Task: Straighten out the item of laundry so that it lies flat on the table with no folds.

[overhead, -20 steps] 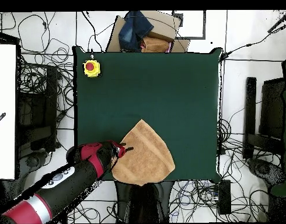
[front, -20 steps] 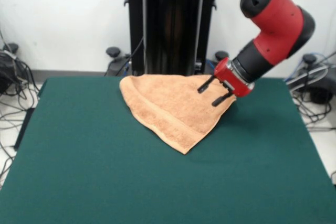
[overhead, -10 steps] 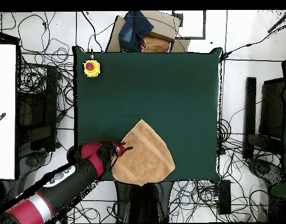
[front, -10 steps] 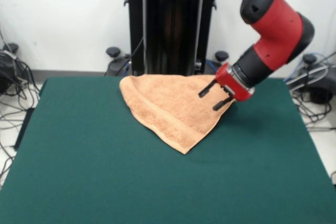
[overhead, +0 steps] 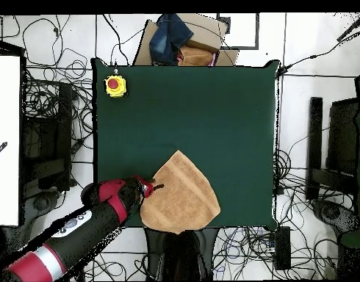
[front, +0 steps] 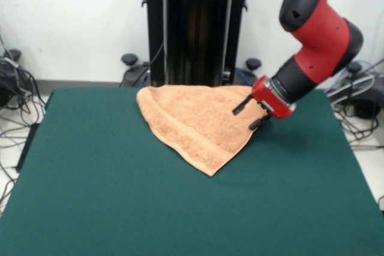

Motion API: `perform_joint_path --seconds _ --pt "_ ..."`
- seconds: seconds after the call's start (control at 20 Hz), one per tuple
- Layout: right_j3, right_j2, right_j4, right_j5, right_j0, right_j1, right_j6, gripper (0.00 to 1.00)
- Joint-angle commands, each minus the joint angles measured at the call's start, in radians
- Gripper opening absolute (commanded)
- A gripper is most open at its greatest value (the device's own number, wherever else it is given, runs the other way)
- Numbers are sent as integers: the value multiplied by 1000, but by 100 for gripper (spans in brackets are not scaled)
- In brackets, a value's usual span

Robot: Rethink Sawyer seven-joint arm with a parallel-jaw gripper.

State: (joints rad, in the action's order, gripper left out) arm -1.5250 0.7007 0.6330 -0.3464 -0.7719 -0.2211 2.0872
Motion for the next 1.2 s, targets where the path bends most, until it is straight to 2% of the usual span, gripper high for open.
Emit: perform_joint_path --seconds 0.05,0.45,1.2 --pt "112 -35 83 -129 -26 -34 375 100" --pt "133 -26 106 -159 -53 -51 410 100" --pt "160 -38 106 -117 -37 -84 424 100"
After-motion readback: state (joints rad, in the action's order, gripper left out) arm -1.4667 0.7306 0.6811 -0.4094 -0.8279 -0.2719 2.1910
